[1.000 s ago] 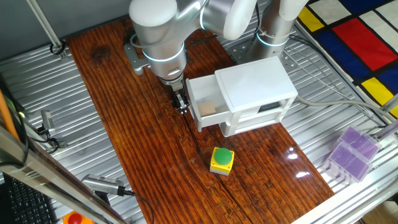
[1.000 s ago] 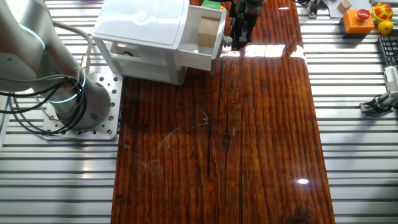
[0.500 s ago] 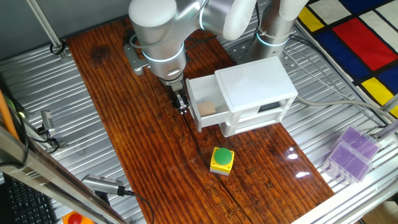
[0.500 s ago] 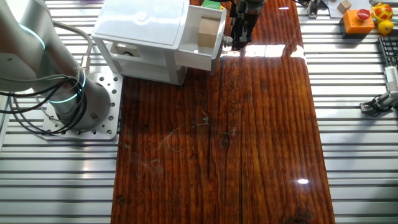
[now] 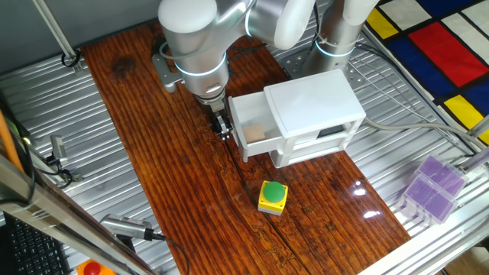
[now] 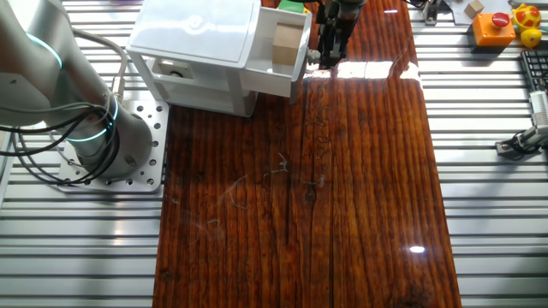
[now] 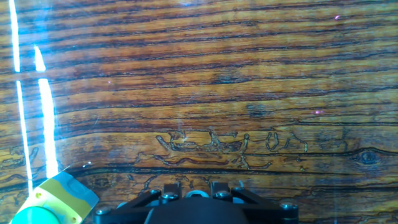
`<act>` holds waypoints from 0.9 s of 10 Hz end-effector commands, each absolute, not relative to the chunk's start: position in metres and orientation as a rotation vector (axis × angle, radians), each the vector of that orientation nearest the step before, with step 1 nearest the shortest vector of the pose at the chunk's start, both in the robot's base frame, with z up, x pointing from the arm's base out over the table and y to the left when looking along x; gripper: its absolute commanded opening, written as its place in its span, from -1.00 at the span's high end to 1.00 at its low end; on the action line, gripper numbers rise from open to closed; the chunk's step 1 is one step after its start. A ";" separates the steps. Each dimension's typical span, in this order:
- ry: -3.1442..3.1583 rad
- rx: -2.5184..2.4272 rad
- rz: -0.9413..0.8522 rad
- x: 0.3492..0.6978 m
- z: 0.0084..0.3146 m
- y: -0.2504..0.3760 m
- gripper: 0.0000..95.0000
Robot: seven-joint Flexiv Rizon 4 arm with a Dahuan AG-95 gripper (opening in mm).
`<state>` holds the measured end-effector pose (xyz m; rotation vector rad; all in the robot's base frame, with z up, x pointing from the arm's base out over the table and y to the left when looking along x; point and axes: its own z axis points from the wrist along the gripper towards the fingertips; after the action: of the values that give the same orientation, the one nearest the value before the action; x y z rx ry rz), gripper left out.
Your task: Take something out of a drawer
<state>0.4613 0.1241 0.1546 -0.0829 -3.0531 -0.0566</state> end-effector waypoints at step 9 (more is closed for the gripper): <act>-3.052 -0.067 -0.071 0.462 0.156 0.124 -1.00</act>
<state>0.4623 0.1244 0.1557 -0.0634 -3.0522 -0.0704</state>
